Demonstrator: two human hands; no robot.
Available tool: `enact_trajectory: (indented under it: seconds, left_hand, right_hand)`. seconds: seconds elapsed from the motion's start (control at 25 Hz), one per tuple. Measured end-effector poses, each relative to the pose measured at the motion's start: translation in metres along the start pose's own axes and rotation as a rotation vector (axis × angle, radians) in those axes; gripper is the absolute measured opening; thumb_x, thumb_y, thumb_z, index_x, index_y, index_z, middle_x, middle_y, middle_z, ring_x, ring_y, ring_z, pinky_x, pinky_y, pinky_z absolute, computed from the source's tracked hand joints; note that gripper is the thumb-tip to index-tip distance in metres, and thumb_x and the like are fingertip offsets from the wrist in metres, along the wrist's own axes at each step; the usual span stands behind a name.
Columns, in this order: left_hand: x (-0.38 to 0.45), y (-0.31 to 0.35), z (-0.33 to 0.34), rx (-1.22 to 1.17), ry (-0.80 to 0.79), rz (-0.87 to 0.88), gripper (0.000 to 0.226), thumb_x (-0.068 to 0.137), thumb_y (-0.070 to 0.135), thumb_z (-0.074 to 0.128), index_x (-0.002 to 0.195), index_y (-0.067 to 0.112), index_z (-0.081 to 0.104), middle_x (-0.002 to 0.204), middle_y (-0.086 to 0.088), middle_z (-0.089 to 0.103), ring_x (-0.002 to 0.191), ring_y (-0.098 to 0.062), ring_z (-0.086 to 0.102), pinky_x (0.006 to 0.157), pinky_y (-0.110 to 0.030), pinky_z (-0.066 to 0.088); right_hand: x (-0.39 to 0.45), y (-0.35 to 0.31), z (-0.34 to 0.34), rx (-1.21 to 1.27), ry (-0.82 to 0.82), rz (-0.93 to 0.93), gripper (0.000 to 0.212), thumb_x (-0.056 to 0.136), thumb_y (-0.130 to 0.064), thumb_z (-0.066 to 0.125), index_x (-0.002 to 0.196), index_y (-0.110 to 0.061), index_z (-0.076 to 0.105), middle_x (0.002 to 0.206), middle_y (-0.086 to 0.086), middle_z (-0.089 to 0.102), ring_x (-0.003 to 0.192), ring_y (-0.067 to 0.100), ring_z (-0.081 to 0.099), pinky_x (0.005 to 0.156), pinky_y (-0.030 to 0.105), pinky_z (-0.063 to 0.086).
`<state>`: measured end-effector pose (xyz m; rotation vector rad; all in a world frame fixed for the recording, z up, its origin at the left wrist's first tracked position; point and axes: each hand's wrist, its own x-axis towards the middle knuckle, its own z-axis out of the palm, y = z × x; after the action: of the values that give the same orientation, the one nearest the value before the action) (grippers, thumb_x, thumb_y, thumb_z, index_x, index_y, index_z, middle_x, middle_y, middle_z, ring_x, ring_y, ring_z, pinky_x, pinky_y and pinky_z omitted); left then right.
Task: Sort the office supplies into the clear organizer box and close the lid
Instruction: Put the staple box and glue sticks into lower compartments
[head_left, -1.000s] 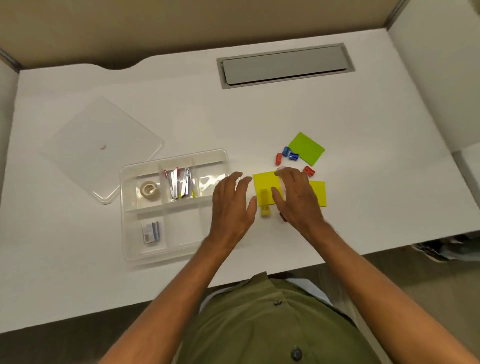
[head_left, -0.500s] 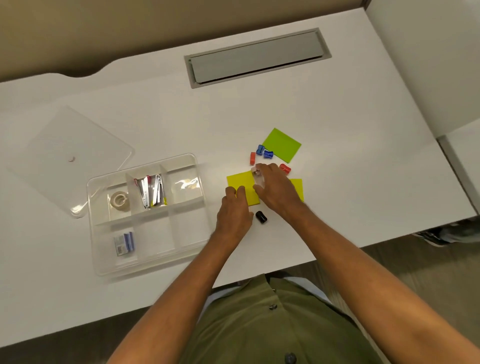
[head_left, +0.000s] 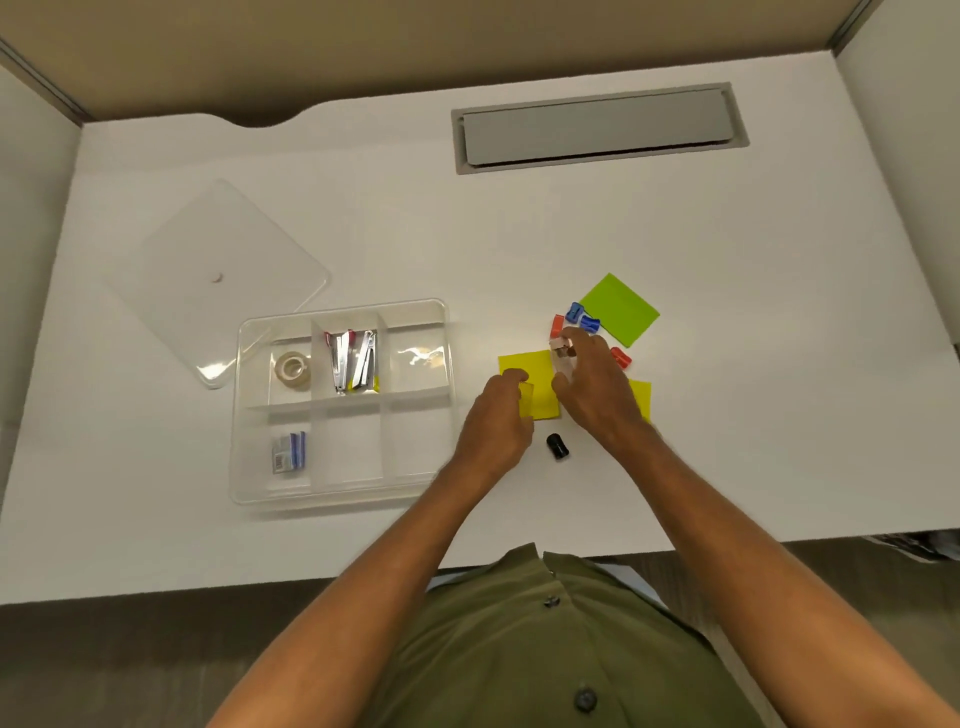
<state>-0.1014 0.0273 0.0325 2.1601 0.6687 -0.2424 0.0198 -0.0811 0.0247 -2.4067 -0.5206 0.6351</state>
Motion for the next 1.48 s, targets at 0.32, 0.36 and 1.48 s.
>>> enact_trajectory:
  seconds: [0.32,0.36,1.48]
  left_hand:
    - [-0.041,-0.042,-0.098,-0.294,0.239,-0.139,0.051,0.088,0.023,0.07,0.132,0.036,0.047,0.113,0.015,0.064,0.068,-0.008,0.068,0.072,-0.032,0.057]
    - [-0.048,-0.055,-0.11,-0.295,0.273,-0.172,0.049,0.088,0.023,0.07,0.13,0.035,0.049,0.114,0.015,0.065,0.066,-0.005,0.066,0.071,-0.031,0.057]
    - [-0.092,-0.158,-0.136,0.435,0.459,-0.029,0.043,0.089,0.022,0.074,0.129,0.012,0.061,0.123,-0.011,0.066,0.107,-0.027,0.065,0.082,-0.035,0.056]
  right_hand:
    - [-0.008,-0.055,0.012,0.184,0.042,-0.101,0.06,0.082,-0.016,0.066,0.133,-0.038,0.043,0.125,-0.006,0.056,0.085,0.009,0.06,0.068,0.023,0.045]
    - [-0.01,-0.066,0.016,0.204,0.033,-0.115,0.061,0.081,-0.016,0.066,0.133,-0.039,0.043,0.125,-0.007,0.056,0.085,0.011,0.061,0.07,0.025,0.047]
    - [-0.076,-0.162,0.136,0.034,-0.206,-0.256,0.06,0.086,-0.025,0.076,0.138,-0.034,0.047,0.121,-0.01,0.053,0.079,0.006,0.062,0.067,0.01,0.043]
